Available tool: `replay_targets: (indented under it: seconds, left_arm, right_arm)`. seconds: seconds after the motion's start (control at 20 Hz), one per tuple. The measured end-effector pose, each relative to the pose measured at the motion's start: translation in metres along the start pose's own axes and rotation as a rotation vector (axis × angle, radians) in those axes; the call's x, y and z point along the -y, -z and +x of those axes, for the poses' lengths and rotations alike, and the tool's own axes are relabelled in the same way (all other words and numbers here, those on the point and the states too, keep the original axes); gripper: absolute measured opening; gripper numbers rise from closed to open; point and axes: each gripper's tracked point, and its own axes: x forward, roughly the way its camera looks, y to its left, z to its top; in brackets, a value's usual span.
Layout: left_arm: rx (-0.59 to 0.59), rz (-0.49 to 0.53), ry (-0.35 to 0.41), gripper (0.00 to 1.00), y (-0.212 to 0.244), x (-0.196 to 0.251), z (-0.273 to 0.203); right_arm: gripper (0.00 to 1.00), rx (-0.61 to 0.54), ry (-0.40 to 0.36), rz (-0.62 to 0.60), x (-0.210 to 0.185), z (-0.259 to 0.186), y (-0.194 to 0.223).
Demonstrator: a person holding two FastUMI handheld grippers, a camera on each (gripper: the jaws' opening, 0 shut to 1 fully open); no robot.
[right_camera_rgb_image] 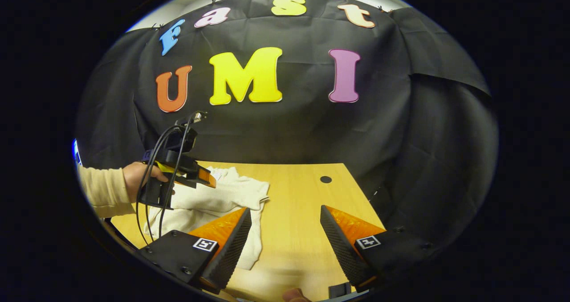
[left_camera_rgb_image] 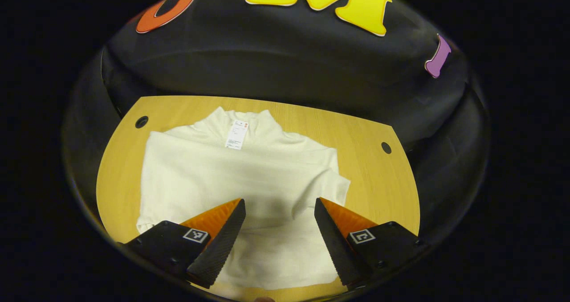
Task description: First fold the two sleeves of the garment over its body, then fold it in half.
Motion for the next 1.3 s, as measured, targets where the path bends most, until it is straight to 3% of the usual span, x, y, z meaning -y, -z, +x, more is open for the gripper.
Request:
replay_targets:
  seconds: [0.35, 0.6, 0.65, 0.7, 0.75, 1.05, 1.3]
  left_arm:
    - [0.124, 0.016, -0.149, 0.99, -0.01, -0.119, -0.113]
    - [0.24, 0.125, -0.233, 0.99, -0.018, -0.182, -0.193]
    - [0.226, 0.135, -0.248, 0.99, 0.001, -0.189, -0.186]
    - [0.202, 0.128, -0.254, 0.99, 0.039, -0.201, -0.139]
    - [0.169, 0.102, -0.257, 0.99, 0.052, -0.205, -0.183]
    - [-0.079, -0.016, -0.298, 0.99, 0.121, -0.239, -0.167]
    - [-0.22, -0.11, -0.267, 0.99, 0.156, -0.239, -0.164]
  right_arm:
    - [0.96, -0.125, -0.032, -0.047, -0.055, 0.033, 0.055]
    - [0.97, -0.271, -0.026, -0.057, -0.076, 0.058, 0.116]
    - [0.96, -0.299, -0.015, -0.066, -0.076, 0.064, 0.13]
    - [0.97, -0.333, -0.005, -0.073, -0.076, 0.069, 0.144]
    - [0.96, -0.367, 0.001, -0.071, -0.078, 0.074, 0.157]
    - [0.97, -0.559, 0.033, -0.02, -0.086, 0.091, 0.221]
    - [0.97, -0.64, 0.064, -0.03, -0.082, 0.095, 0.243]
